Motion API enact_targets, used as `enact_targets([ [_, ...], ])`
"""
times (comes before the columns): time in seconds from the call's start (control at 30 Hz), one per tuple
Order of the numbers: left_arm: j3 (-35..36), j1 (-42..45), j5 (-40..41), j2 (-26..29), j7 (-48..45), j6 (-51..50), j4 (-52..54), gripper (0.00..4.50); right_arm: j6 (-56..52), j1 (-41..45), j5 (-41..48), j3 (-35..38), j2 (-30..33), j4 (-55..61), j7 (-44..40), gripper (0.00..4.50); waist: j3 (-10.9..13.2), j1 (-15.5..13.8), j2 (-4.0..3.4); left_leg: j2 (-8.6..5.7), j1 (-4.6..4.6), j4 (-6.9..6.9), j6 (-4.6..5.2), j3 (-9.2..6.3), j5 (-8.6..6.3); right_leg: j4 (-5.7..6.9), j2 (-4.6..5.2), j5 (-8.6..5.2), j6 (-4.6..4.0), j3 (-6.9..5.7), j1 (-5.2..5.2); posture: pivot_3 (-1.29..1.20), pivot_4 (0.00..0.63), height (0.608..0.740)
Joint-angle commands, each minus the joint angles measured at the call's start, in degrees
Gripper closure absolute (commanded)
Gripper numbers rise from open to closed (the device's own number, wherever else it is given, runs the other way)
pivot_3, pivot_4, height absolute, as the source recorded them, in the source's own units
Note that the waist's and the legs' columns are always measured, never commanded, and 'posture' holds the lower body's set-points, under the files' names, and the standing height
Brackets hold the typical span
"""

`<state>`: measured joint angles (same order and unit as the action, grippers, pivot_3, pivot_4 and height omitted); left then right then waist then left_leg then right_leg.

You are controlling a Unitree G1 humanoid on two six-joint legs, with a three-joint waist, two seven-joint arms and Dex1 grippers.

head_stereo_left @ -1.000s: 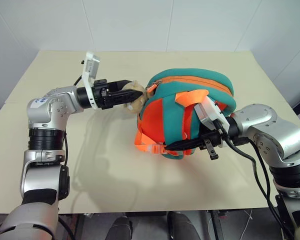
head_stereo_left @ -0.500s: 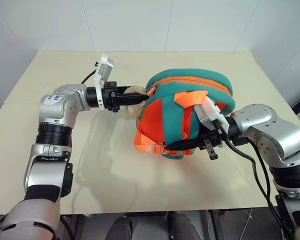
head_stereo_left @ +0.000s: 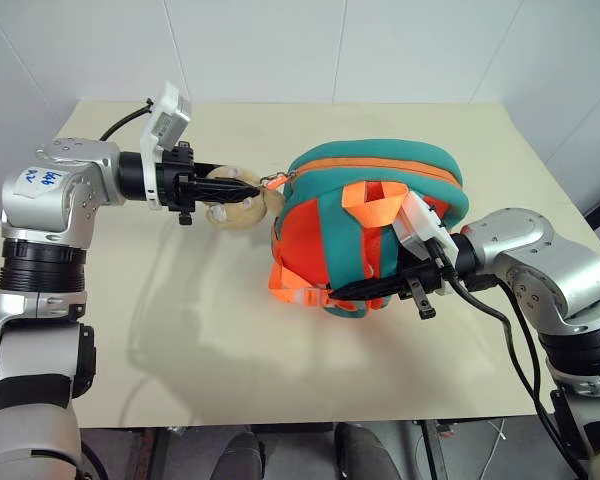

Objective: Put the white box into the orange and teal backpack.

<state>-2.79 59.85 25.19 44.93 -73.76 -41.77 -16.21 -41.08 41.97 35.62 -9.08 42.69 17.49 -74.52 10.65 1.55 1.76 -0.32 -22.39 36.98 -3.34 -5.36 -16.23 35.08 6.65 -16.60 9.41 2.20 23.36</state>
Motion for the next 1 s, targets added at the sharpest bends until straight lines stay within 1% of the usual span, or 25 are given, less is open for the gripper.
enact_targets([
  [0.03,-0.40,1.46,-1.98,2.59,-1.69,1.63,-0.25,3.79,1.05,0.35,0.40,0.55,0.04,0.56,-0.59,3.96,0.00,0.02,0.00,0.00,0.00,0.00,0.00,0.00,0.00,0.00,0.00,0.00,0.00,0.00,0.00,0.00,0.150,0.740],
  [0.37,-4.93,-1.33,-6.57,8.15,-8.32,6.26,0.87,3.79,1.00,-0.26,0.25,0.71,0.04,1.04,-0.49,3.96,0.00,0.16,-0.01,0.01,0.00,-0.07,0.01,0.05,0.00,-0.03,0.00,0.00,0.00,0.00,0.04,0.00,0.150,0.740],
  [0.5,-7.20,-2.86,-10.65,9.49,-8.96,10.36,-0.76,3.79,1.06,-0.57,0.27,0.72,0.08,1.31,-0.53,3.96,0.00,0.05,-0.01,0.01,0.00,-0.04,0.04,0.05,-0.02,-0.02,0.00,0.00,0.00,0.00,0.03,0.00,0.150,0.740],
  [0.67,-9.42,-4.21,-14.48,8.62,-8.34,14.42,-3.88,3.79,1.05,-0.93,0.35,0.67,-0.03,1.54,-0.48,3.96,0.00,0.04,-0.01,0.01,0.01,-0.02,0.06,0.05,-0.04,0.01,0.00,0.00,0.00,0.00,0.01,0.00,0.150,0.740],
  [0.9,-7.43,0.84,-13.89,3.64,-5.66,14.93,-10.48,3.79,0.91,-0.94,0.47,0.76,-0.14,1.91,-0.29,3.96,0.00,-0.02,0.00,0.01,0.00,0.03,0.23,0.03,-0.13,0.04,0.00,0.00,0.00,-0.01,0.02,0.00,0.150,0.740],
  [1.0,-8.77,1.28,-15.53,4.13,-7.00,16.90,-12.38,3.79,0.76,-0.98,0.57,0.90,-0.10,2.08,-0.11,3.96,0.00,0.01,0.00,0.01,0.00,0.02,0.21,0.04,-0.12,0.02,0.00,0.00,0.00,-0.01,0.02,0.00,0.150,0.740],
])
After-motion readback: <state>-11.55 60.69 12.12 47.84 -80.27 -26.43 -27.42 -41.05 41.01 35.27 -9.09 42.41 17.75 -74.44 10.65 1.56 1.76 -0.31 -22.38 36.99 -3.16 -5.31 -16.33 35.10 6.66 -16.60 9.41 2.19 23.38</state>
